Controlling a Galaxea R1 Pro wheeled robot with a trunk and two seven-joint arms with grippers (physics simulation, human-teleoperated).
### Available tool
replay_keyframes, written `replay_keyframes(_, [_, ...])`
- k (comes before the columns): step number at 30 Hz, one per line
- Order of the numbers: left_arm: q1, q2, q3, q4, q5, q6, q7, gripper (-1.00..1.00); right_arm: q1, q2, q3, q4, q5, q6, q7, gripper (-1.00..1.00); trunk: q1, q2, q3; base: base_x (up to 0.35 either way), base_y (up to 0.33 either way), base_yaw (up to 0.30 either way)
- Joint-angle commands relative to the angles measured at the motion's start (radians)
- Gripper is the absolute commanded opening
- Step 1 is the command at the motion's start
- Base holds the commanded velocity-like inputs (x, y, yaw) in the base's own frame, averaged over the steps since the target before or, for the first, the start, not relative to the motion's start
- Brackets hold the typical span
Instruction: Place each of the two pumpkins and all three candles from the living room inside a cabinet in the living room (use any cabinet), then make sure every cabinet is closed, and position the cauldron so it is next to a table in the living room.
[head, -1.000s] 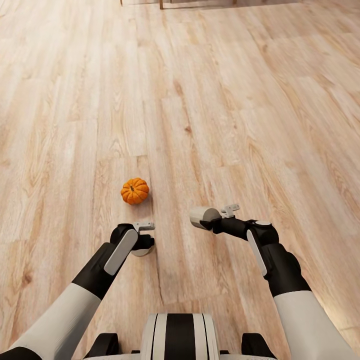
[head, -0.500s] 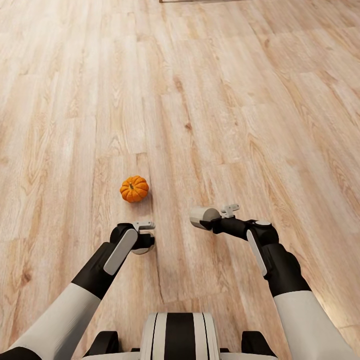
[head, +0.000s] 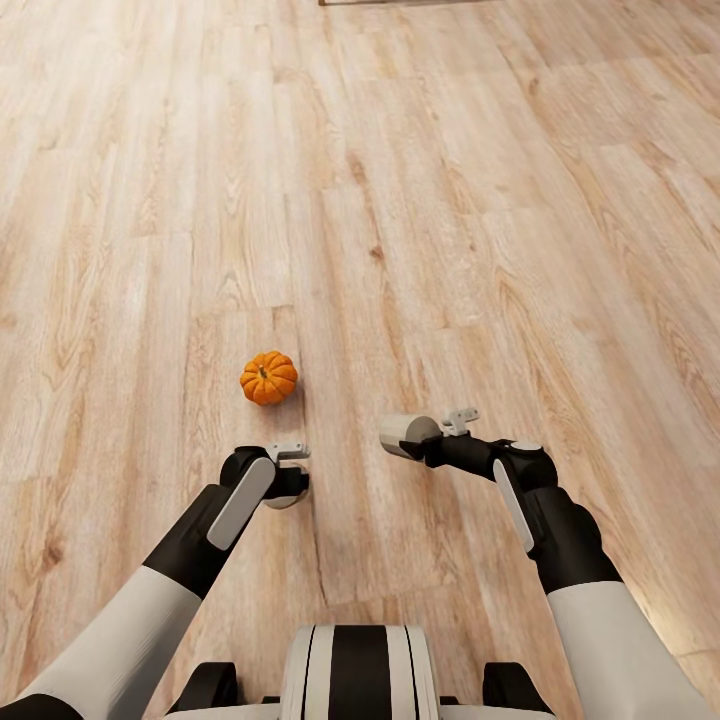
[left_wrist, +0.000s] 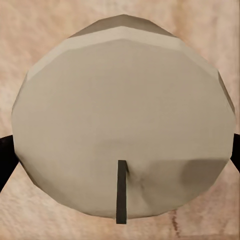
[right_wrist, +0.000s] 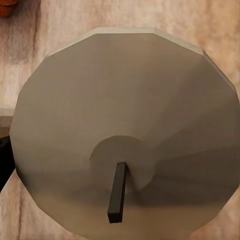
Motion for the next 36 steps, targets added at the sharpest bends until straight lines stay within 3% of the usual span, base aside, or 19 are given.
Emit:
replay_keyframes(1, [0.0, 0.0, 0.0, 0.0, -0.001, 0.0, -0.001, 1.0, 0.0, 0.0, 0.0, 0.0, -0.003, 0.001, -0.001, -1.0, 0.0, 0.0, -0.004, 0.0, 0.0, 0.0])
replay_keyframes(8, [0.0, 0.0, 0.0, 0.0, 0.0, 0.0, -0.001, 1.0, 0.0, 0.0, 0.0, 0.0, -0.003, 0.001, -0.001, -1.0, 0.001, 0.0, -0.008, 0.0, 0.0, 0.0])
replay_keyframes(9, [0.0, 0.001, 0.0, -0.001, 0.0, 0.0, -0.001, -1.0, 0.0, 0.0, 0.0, 0.0, -0.003, 0.001, -0.001, -1.0, 0.001, 0.0, -0.008, 0.0, 0.0, 0.0])
replay_keyframes(18, [0.0, 0.001, 0.0, -0.005, 0.0, 0.0, -0.001, -1.0, 0.0, 0.0, 0.0, 0.0, -0.003, 0.001, -0.001, -1.0, 0.001, 0.0, -0.008, 0.0, 0.0, 0.0])
replay_keyframes(25, [0.0, 0.036, 0.0, -0.096, 0.004, 0.007, 0.0, -1.0, 0.0, 0.0, 0.0, 0.0, -0.003, 0.001, -0.001, -1.0, 0.001, 0.0, -0.008, 0.0, 0.0, 0.0])
replay_keyframes(36, [0.014, 0.045, 0.0, -0.177, 0.007, 0.018, 0.021, -1.0, 0.0, 0.0, 0.0, 0.0, -0.003, 0.001, -0.002, -1.0, 0.001, 0.0, -0.008, 0.0, 0.0, 0.0])
